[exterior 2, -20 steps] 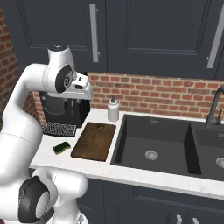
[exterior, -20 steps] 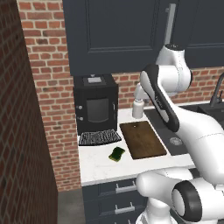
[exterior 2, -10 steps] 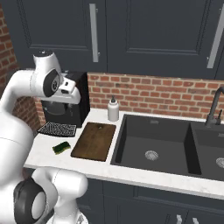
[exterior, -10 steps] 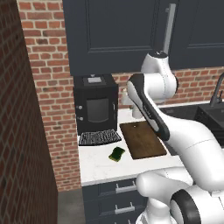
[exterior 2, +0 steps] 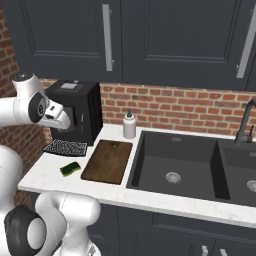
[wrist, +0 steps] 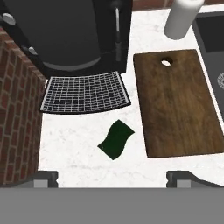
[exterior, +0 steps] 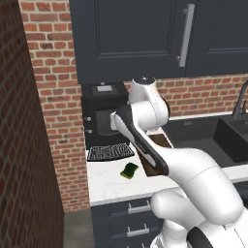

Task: Pick up the sponge from the counter and clean the cutting board by briefly scrubbing or pressing down on the cutting board. Once finished, release the sponge.

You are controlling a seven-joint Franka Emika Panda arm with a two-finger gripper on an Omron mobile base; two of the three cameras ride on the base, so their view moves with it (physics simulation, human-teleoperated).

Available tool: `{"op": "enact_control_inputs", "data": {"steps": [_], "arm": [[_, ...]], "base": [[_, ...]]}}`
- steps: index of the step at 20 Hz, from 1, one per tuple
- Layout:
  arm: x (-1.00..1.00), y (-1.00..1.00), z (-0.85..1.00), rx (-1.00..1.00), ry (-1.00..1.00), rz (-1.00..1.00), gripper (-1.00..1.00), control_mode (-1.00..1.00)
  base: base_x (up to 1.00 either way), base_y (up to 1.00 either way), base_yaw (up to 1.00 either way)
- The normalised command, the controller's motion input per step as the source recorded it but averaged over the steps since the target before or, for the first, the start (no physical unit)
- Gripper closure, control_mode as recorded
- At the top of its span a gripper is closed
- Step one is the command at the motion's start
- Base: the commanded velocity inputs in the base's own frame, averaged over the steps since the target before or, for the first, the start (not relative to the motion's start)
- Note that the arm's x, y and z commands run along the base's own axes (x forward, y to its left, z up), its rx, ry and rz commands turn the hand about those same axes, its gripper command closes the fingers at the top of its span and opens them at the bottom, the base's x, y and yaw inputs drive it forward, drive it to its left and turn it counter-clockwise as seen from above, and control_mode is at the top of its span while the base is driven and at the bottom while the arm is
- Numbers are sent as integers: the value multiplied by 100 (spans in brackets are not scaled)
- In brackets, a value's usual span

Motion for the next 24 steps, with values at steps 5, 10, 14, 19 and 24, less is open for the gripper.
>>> {"op": "enact_control_inputs", "data": {"steps": [5,10,14,19,24], "arm": [[18,48,-32,0,0,-3,-100,-100],[10,2,-53,2,3,-2,-100,-100],[0,-33,-60,10,2,0,-100,-100],[0,-10,-66,7,7,-2,-100,-100],[4,0,-62,0,6,-5,-100,-100]], "base": [[0,0,0],[0,0,0],[0,0,0],[0,0,0],[0,0,0]]}}
